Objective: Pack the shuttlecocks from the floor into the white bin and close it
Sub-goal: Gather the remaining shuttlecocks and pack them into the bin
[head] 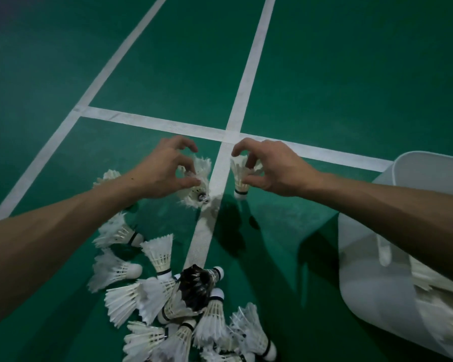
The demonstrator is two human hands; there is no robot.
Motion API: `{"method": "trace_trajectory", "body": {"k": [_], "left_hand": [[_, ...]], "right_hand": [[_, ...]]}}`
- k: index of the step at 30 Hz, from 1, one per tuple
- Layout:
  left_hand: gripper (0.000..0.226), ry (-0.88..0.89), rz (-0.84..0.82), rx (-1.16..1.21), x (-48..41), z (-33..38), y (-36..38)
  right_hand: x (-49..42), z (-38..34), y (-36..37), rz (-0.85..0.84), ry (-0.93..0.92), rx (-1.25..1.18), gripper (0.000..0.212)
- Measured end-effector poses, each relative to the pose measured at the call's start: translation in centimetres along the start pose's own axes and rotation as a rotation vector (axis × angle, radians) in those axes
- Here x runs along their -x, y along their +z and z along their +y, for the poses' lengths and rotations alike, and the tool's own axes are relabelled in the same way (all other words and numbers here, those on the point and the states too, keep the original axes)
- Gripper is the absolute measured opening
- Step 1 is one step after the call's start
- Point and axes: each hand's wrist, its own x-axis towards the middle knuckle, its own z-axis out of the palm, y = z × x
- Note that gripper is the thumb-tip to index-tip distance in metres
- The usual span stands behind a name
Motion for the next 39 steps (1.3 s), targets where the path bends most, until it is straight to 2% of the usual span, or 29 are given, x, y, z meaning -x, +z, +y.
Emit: {"method": "trace_trajectory", "body": {"k": [6, 12, 18, 21, 23, 26, 29, 33, 37, 39], "left_hand": [[0.016, 0.175, -0.016, 0.103, -2.3, 6.9, -1.6], [0.012, 0.306, -0.027, 0.189, -4.5, 15.9, -3.3], [0.017, 0.385, 0.083, 0.25, -6.0, 23.3, -4.4], [0.018, 0.404, 0.173, 0.319, -6.7, 26.2, -3.8], [0.014, 0.405, 0.202, 0.355, -7.1, 27.9, -2.9], [0.011, 0.42, 0.199, 0.33, -7.7, 29.9, -1.2], [0.011, 0.425, 0.167, 0.293, -8.2, 31.4, 0.6], [0.011, 0.442, 0.119, 0.214, -8.8, 32.2, 2.5], [0.011, 0.457, 0.089, 0.172, -9.2, 32.1, 3.6], [0.011, 0.462, 0.08, 0.153, -9.4, 32.0, 4.1]], "right_hand": [[4.9, 1.8, -5.8, 0.252, 0.126, -0.128, 0.037], [11.0, 3.7, -11.7, 0.49, 0.188, -0.174, 0.041], [17.9, 5.2, -15.4, 0.641, 0.287, -0.271, 0.042], [21.7, 6.0, -16.3, 0.593, 0.383, -0.295, 0.051], [24.2, 6.8, -16.3, 0.498, 0.464, -0.269, 0.048], [27.0, 8.0, -15.0, 0.356, 0.561, -0.286, 0.03], [28.3, 8.5, -13.2, 0.321, 0.658, -0.348, 0.014], [28.7, 8.5, -11.2, 0.223, 0.713, -0.391, 0.029], [28.2, 8.1, -9.9, 0.077, 0.664, -0.37, 0.038], [27.9, 7.8, -9.1, -0.005, 0.632, -0.286, 0.04]]}}
